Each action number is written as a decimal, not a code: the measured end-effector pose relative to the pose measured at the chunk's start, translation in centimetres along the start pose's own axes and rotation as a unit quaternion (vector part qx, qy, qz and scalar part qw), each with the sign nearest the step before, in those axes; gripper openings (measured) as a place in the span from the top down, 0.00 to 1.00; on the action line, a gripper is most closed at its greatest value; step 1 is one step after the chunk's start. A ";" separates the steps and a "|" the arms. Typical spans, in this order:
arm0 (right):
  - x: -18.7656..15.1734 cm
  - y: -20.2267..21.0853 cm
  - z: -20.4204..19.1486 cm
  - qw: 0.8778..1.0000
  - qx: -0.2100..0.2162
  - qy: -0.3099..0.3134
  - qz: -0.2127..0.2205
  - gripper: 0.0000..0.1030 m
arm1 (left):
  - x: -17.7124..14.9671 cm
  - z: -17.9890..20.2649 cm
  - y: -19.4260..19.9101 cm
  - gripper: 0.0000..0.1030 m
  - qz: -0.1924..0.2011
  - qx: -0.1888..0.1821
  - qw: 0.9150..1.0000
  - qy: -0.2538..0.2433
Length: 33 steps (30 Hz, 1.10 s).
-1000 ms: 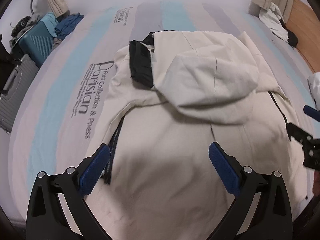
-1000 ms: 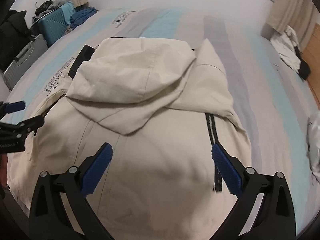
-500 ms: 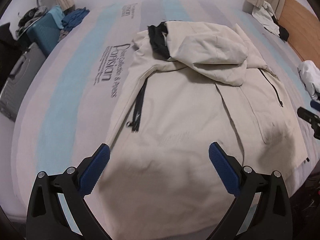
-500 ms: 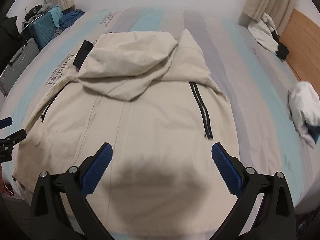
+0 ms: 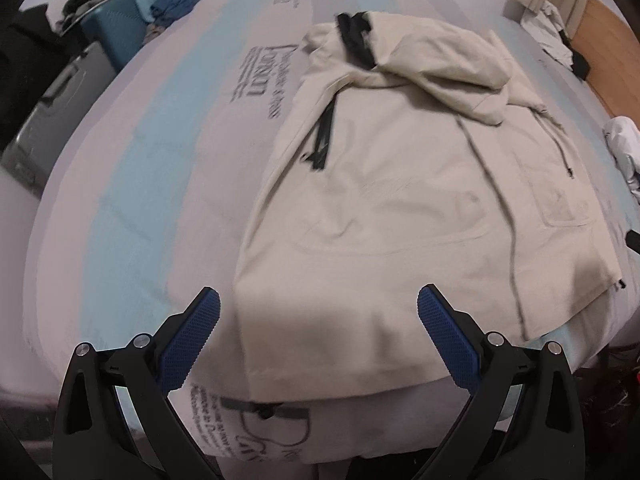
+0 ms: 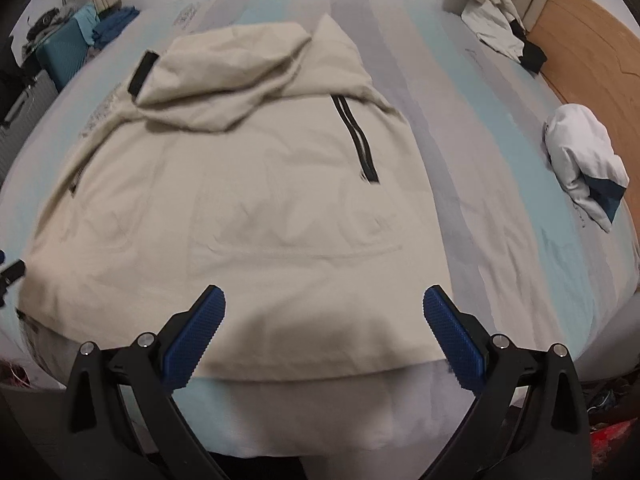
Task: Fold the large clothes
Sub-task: 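Open both grippers and move them to the jacket hem, then grasp the jacket hem with the left gripper while the right gripper grasps it too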
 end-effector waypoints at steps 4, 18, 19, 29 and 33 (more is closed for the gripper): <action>-1.0 -1.4 1.8 1.000 -0.016 0.011 -0.009 0.07 | -1.6 -1.5 -0.9 0.06 -0.007 -0.004 1.000 0.012; -3.4 -6.6 7.0 0.998 -0.009 0.021 -0.067 0.07 | -4.4 -5.0 -4.2 0.06 -0.069 -0.049 0.996 0.041; -3.4 -7.0 7.3 0.997 -0.006 0.020 -0.076 0.07 | -4.4 -4.9 -4.4 0.06 -0.076 -0.053 0.995 0.040; -3.3 -9.0 8.5 0.990 0.025 0.005 -0.139 0.07 | -3.9 -3.2 -5.8 0.06 -0.113 -0.052 0.992 0.028; -3.2 -10.0 8.6 0.988 0.030 -0.003 -0.150 0.07 | -3.9 -2.6 -6.3 0.07 -0.124 -0.056 0.990 0.030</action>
Point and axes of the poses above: each gripper's, at about its wrist camera, not at the fingertips, and y roughly against the way its jaws point, z to its right, x to its top, the point moved 6 cm from there along -y, roughly the way its jaws point, and after that the axes turned 11 degrees about -z, right-handed, at the moved point
